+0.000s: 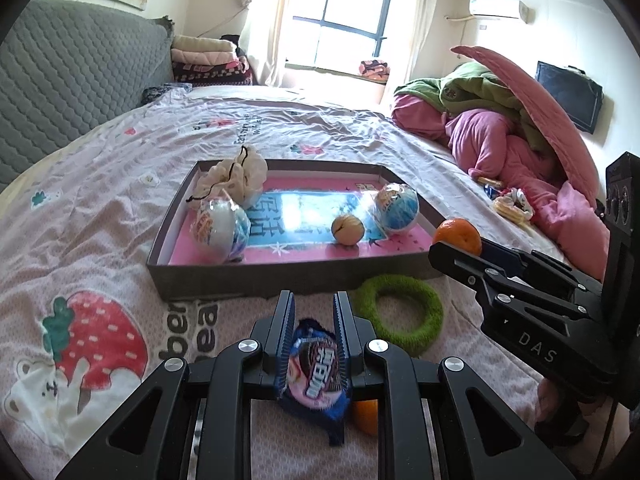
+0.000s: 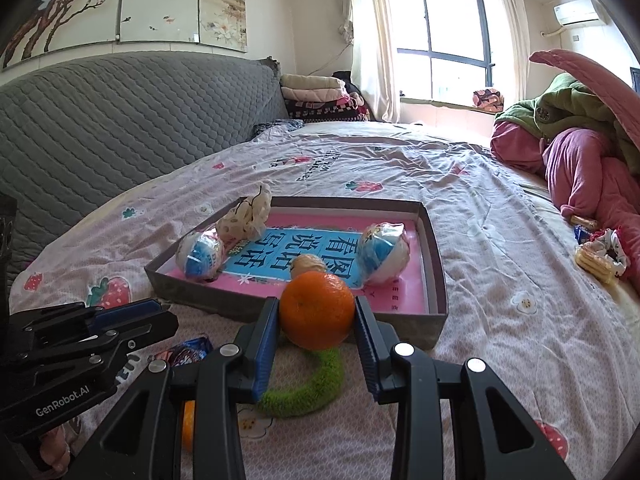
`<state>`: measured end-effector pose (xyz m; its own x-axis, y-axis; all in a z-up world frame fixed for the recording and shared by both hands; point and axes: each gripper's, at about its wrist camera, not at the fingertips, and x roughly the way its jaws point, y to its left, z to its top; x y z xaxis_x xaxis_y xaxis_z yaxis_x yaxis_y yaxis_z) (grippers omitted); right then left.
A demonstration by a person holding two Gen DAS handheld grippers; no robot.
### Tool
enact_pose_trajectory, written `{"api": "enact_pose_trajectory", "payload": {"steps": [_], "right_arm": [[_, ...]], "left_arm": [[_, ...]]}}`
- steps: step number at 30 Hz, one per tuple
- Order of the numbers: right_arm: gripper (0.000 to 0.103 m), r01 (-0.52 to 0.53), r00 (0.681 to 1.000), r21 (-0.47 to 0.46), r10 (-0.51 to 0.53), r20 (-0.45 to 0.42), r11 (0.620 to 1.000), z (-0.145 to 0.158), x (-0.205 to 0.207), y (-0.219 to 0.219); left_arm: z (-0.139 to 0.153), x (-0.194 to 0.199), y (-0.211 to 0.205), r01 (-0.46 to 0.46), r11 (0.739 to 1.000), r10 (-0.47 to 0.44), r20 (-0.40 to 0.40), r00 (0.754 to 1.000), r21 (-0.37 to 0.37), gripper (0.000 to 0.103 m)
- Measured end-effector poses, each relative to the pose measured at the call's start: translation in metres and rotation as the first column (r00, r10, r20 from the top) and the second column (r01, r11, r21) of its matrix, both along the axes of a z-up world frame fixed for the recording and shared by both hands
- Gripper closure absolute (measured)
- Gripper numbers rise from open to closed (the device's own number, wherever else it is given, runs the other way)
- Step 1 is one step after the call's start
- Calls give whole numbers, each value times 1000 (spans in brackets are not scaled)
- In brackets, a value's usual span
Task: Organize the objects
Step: 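Carry the orange into the pink tray with the right gripper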
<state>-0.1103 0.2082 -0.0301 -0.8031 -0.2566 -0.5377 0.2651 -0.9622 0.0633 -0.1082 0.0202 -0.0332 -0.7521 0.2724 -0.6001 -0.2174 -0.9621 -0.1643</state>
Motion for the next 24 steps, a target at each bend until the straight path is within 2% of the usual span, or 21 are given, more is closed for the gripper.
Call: {"api": "enact_pose_trajectory", "payload": {"steps": [24], "right_arm": [[66,11,999,24,-12,37,1000,-5,-37,-2]], "left_arm": [[5,-54,10,16,1000,-16,-9,1000,-3,83]]}}
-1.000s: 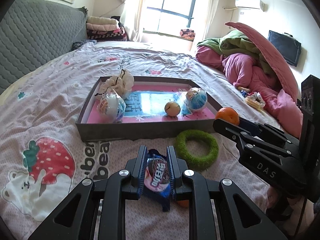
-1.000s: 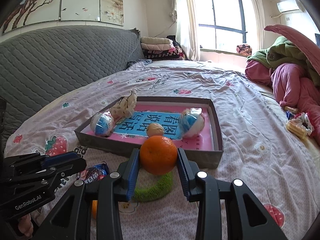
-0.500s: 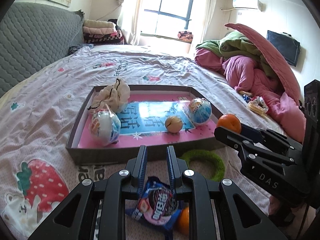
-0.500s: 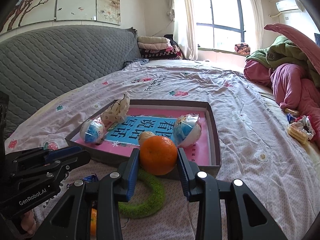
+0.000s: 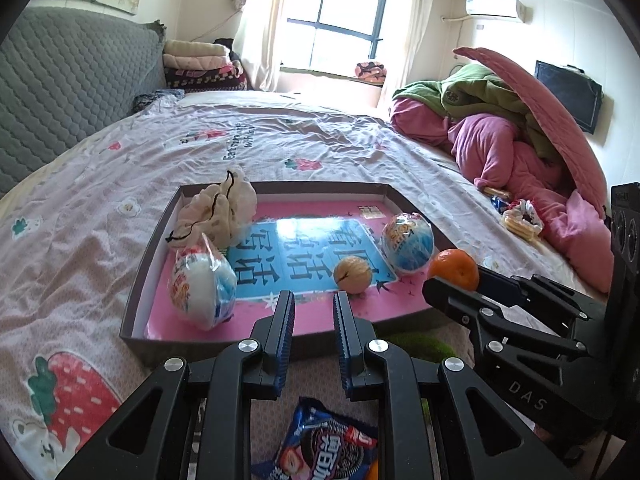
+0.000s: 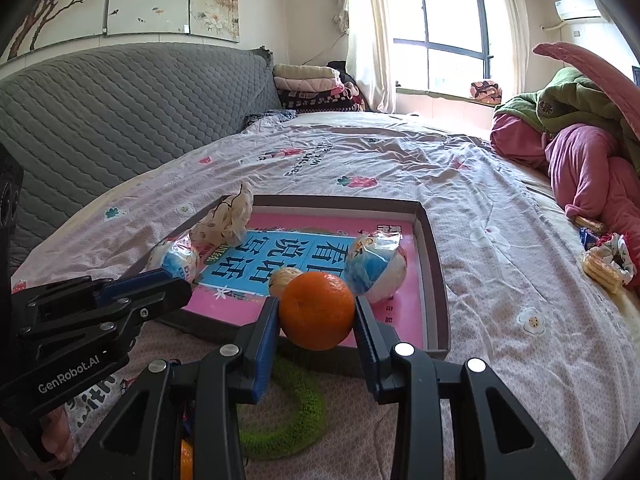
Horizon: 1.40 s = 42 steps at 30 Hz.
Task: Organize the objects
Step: 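Carry the orange into the pink tray with the right gripper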
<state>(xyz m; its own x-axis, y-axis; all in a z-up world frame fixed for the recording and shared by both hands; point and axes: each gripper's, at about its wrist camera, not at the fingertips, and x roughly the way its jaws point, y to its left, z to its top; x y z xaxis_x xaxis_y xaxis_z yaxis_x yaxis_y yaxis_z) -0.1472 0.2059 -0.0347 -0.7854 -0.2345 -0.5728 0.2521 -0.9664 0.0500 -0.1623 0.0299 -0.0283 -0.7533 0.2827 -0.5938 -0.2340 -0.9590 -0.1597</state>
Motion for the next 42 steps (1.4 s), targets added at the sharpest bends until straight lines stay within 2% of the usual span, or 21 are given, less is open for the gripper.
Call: {"api": "enact_pose_trajectory", "payload": {"steps": [19,36,42], "right_arm": [[66,8,999,-1,-8,49,1000,-7,-30,-5],[66,-5,992,15,4,124,1000,-20,-50,-11],[66,4,987,16,-7,160,1000,-28,-55,-11]], "left_arm": [[-6,-28,3,1,1000,-2,48,999,31,84],[-24,-53,4,-24,999,29,118,993,-36,85],[-32,-61,2,-35,999,39,164,986,-29,85]]}}
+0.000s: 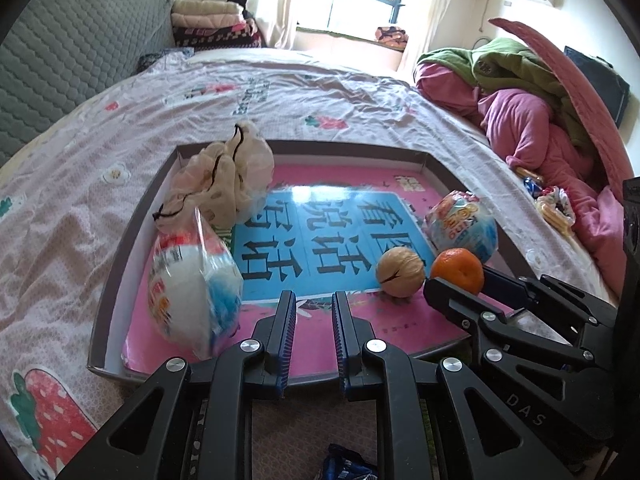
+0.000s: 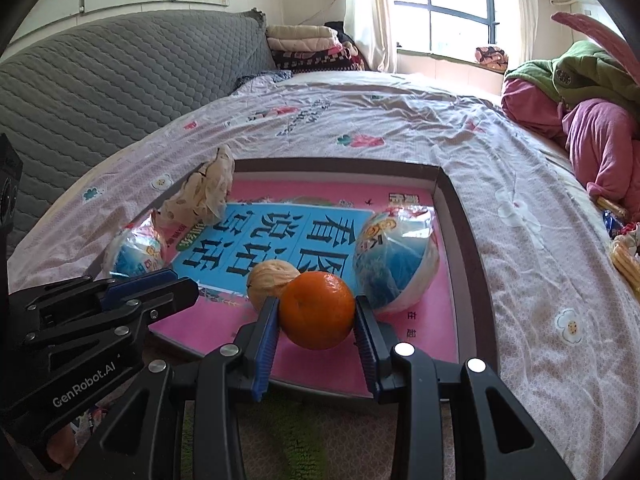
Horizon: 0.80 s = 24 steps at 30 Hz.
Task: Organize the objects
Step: 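Carry the orange into the pink tray with the right gripper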
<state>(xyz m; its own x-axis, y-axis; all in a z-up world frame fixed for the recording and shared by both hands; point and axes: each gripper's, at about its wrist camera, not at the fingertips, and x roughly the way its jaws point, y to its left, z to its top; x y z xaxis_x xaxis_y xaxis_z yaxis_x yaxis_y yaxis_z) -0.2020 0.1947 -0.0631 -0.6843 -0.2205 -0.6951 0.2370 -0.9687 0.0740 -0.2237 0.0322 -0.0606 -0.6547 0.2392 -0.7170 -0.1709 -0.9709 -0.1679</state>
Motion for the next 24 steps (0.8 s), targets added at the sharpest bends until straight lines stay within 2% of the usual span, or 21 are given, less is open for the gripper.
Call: {"api": "enact_pose_trajectory", "payload": {"steps": [24], "right_arm": [[65,14,1000,-6,-14,18,1000,0,0,1]], "left_arm": [[-2,-4,8,1,1000,-1,3,1000,-21,83]]}}
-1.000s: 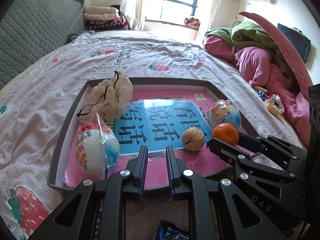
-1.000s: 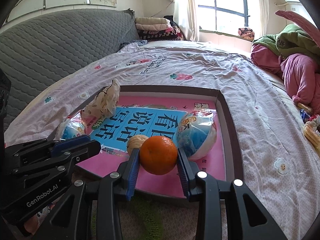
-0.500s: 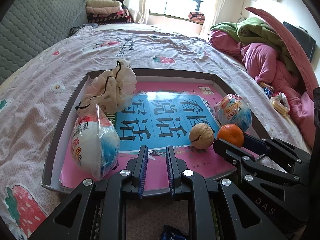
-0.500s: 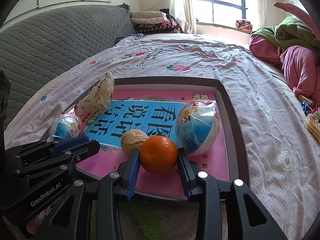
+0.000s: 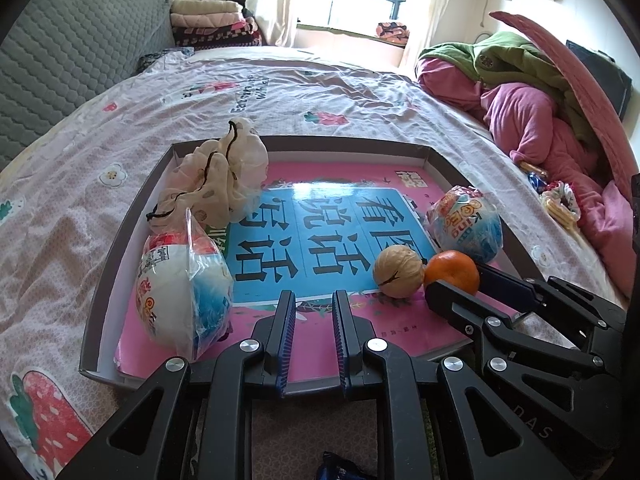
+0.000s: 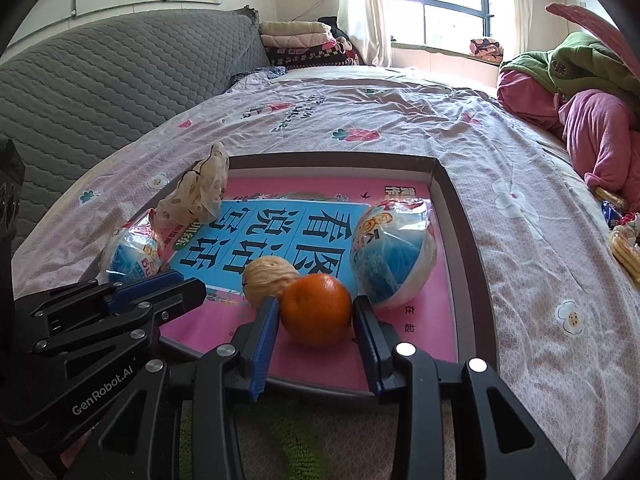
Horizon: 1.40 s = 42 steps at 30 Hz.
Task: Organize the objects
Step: 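Carry the orange into the pink tray with the right gripper, then open the right gripper to set the orange beside the walnut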
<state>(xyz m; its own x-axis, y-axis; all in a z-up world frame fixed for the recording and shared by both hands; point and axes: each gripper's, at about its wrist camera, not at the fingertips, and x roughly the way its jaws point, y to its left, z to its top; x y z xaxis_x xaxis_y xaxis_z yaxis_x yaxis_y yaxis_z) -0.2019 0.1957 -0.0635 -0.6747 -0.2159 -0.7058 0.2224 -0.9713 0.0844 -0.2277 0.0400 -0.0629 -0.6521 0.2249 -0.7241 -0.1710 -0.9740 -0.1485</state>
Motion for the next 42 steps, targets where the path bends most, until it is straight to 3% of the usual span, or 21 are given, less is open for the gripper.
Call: {"api": "enact_pose_trajectory", "payload": {"steps": [9,13,19,31,42], "right_arm": [[65,10,1000,-20,-10,-3,1000,4,3,5],[65,15,1000,-28,-15,-11,1000,7,5,8],[64,9,1000,-19,-10,-29,1000,10,9,8],[60,-2,996,-1,2,-92,1000,18,22,4],[58,0,994,17,2,-106,1000,18,23,1]], "left_arm": [[1,4,-1,18,1000,-18,1,1000,3,78],[3,5,-3,21,1000,-21,3,1000,7,68],[5,8,-4,31,999,-31,-1,1000,7,65],[19,20,-6,56,998,-56,-52,997,-5,55],[26,26,-11,48,999,-48,-76,996,-6,54]]}}
